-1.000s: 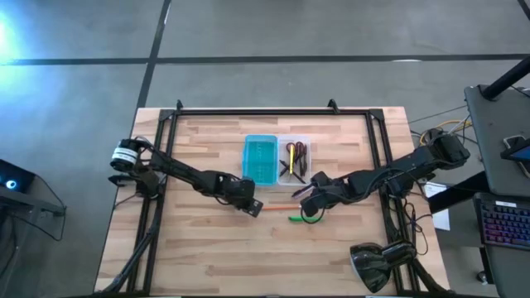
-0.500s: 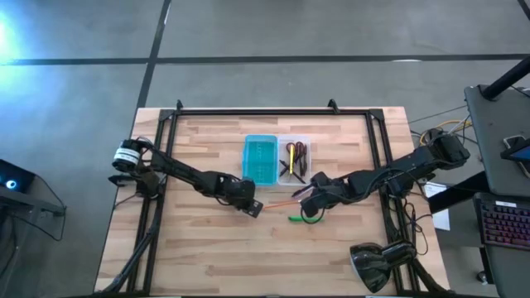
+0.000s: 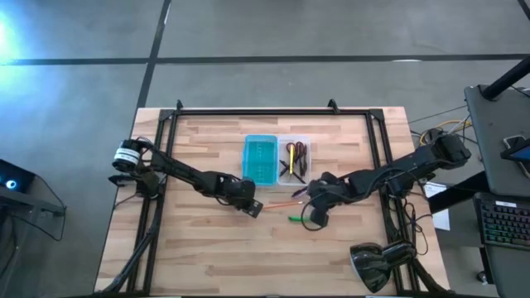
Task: Pick & place school supplies into a supply box
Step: Put the orange pencil into the supply box
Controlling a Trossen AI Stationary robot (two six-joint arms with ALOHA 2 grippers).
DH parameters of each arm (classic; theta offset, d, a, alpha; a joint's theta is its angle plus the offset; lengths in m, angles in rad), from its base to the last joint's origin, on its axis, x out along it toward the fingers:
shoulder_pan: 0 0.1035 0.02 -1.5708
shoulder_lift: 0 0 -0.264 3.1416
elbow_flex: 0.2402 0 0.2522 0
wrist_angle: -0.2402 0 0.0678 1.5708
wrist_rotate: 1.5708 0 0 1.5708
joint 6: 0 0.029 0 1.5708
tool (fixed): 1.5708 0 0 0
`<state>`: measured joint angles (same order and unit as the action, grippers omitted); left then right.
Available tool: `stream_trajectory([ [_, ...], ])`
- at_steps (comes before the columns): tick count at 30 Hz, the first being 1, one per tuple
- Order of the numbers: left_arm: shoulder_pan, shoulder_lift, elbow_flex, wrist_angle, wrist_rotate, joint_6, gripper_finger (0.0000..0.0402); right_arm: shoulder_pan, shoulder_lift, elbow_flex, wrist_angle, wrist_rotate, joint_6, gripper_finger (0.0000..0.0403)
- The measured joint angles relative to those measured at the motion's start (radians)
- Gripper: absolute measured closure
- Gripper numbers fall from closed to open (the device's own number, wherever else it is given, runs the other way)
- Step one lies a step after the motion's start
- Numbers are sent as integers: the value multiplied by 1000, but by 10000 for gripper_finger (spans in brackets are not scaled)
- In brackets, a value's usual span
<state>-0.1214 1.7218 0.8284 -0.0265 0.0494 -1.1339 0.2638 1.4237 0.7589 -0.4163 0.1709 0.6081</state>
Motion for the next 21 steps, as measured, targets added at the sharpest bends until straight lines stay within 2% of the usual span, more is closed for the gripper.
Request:
stream_trajectory([
  [4, 1, 0, 0, 0, 0, 0, 401, 0, 22, 0, 11, -15, -130, 282],
  [10, 1, 0, -8, 10, -4, -1, 401, 0, 81, 0, 54, -15, -199, 208],
  [15, 1, 0, -20, 21, -3, -16, 401, 0, 139, 19, 96, -15, -216, 183],
  [21, 2, 0, -24, 28, -3, -23, 401, 0, 178, 68, 95, -26, -216, 179],
])
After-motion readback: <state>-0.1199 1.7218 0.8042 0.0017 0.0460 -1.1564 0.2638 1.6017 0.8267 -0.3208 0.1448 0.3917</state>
